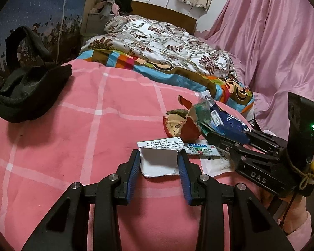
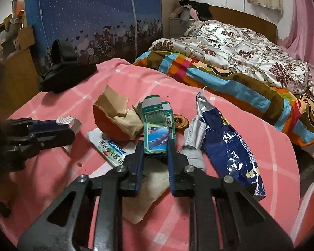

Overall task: Collect trash
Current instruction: 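Grasp the white paper with the left tool while the right tool grasps the green packet, then carry both items to the orange bucket and open both tools over it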

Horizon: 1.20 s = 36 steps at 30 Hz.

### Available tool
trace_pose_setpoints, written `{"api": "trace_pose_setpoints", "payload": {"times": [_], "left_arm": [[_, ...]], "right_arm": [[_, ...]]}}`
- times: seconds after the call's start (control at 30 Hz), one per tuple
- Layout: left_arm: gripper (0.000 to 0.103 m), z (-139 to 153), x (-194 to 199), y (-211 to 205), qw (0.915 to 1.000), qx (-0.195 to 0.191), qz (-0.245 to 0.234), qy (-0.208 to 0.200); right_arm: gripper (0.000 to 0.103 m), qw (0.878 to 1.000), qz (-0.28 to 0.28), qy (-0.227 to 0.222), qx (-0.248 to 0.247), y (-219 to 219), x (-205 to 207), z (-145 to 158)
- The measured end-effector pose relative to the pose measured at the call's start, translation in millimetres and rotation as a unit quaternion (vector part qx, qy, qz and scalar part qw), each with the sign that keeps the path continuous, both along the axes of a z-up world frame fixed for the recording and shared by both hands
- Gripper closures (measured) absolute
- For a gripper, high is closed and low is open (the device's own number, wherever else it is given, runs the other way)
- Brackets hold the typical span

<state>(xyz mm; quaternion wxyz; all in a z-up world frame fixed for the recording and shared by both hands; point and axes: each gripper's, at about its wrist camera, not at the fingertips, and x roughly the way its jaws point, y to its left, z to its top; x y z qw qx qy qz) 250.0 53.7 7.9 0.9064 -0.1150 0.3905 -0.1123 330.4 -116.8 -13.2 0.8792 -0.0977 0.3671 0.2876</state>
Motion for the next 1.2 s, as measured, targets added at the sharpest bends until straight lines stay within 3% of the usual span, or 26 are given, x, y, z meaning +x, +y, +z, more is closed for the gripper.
{"api": "trace_pose_setpoints", "payload": {"times": [0.27,0.53,0.87,1.2], "left_arm": [[0.071,7.9,-8.4,-5.2,0.9996,0.010,0.005,-0.025],[0.071,36.4,-28.0,-28.5,0.9926,0.022,-0.002,-0.119],[0.071,90.7,-50.1,-89.1,0.9647,0.023,-0.042,-0.259],[0.071,111.6,-57.5,-176.7,0.9367,0.022,-0.134,-0.323]], "right_arm": [[0.077,0.996,-0.011,-0.061,0.057,-20.3,-21.3,22.3],[0.077,0.975,-0.038,-0.188,0.112,-53.0,-64.8,64.7],[0.076,0.939,-0.129,-0.293,0.125,-128.4,-111.6,100.6],[0.076,0.909,-0.234,-0.324,0.117,-219.3,-149.8,106.5]]}}
